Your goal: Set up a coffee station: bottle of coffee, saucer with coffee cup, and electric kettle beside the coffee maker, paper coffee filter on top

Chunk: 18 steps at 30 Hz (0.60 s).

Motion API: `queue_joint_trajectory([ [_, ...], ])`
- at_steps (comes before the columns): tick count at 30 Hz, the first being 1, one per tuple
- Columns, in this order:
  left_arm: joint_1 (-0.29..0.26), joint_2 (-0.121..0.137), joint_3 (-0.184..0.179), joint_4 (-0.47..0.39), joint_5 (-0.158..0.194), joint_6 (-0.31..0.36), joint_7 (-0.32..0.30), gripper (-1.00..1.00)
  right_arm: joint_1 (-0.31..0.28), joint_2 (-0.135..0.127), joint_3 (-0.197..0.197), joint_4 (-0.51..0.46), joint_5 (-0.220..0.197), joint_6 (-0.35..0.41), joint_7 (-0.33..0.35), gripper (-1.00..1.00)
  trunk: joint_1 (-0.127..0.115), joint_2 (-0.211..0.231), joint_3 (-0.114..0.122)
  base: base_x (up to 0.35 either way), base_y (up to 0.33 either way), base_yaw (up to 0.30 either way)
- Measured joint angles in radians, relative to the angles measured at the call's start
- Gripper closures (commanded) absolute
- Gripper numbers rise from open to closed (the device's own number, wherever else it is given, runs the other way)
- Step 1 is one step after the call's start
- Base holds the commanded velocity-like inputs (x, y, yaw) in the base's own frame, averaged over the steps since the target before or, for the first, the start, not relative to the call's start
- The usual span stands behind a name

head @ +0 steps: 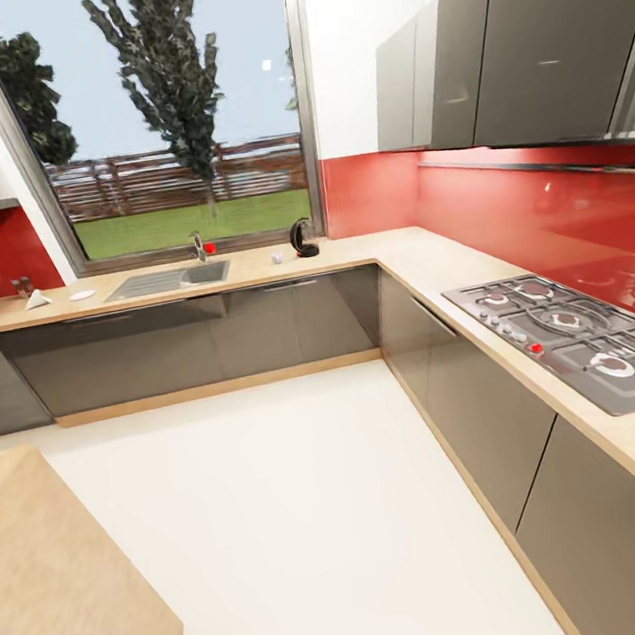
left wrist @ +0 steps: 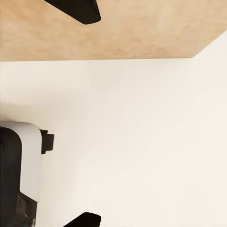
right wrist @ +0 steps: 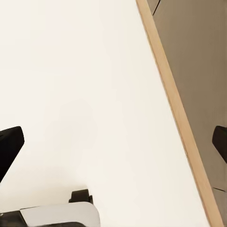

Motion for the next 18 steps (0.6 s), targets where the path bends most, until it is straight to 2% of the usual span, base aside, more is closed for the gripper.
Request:
queue_joint_trajectory([
  [3,0.0,0.0,0.0,0.0,0.0,0.0,0.0,-1.0,0.0,0.0,0.001,0.0,0.0,0.0,-0.001,-1.0,-0.012,0.021,0.009,0.0,0.0,0.0],
  [18,0.0,-0.001,0.0,0.0,0.0,0.0,0.0,-1.0,0.0,0.0,0.003,0.002,0.001,-0.002,0.0,-1.0,-0.012,0.021,0.01,0.0,0.0,0.0],
])
